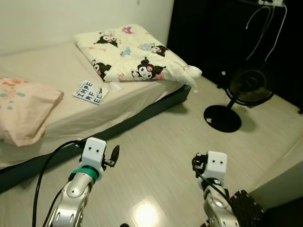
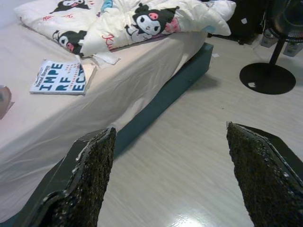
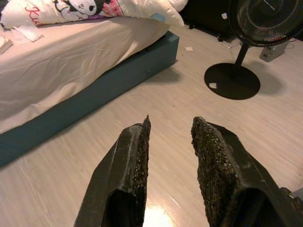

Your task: Clean up the room

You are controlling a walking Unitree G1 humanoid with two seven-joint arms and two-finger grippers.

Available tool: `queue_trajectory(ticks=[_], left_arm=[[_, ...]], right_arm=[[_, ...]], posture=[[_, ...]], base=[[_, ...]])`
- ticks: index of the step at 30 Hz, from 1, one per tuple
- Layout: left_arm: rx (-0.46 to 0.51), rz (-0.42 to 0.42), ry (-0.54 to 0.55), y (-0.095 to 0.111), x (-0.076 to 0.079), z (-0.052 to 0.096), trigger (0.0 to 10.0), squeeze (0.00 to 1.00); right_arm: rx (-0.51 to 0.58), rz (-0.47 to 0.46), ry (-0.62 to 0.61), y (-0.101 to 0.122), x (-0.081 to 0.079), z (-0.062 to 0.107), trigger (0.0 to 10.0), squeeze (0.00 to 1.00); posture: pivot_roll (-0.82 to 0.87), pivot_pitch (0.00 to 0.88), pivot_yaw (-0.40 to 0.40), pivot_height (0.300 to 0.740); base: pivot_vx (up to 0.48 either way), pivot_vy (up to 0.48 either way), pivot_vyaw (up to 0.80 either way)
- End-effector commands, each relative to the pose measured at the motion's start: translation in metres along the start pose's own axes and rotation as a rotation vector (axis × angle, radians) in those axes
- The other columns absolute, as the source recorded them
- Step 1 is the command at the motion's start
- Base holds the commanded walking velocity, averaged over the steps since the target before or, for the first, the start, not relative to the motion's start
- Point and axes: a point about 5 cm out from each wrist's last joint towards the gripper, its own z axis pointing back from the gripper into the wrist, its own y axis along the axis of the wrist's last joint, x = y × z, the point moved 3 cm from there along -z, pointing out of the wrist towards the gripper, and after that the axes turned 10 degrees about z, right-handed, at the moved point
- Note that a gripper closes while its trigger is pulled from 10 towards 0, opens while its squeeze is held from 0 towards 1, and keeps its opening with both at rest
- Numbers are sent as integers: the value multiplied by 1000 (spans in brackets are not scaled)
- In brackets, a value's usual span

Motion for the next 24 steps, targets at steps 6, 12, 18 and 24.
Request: queue_trajectory(ticks=[6, 12, 18, 24], left_arm=[[-15, -6, 1, -3, -1, 3, 10000, 0], [-15, -9, 2, -3, -1, 3, 10000, 0], [-10, -11, 5, 0, -3, 0, 10000, 0], [-4, -9, 11, 2, -3, 1, 10000, 0]], right_arm=[[-6, 32, 33, -6, -7, 2, 10000, 408], [6, 31, 87, -3, -13, 2, 10000, 278], [-5, 20, 94, -5, -13, 3, 10000, 243], [-9, 24, 105, -6, -15, 3, 10000, 239]], posture=[[129, 0, 19, 740], [129, 0, 23, 740], [128, 0, 20, 740], [129, 8, 10, 740]], base=[[0, 0, 0], [0, 0, 0], [0, 0, 663], [0, 0, 800]])
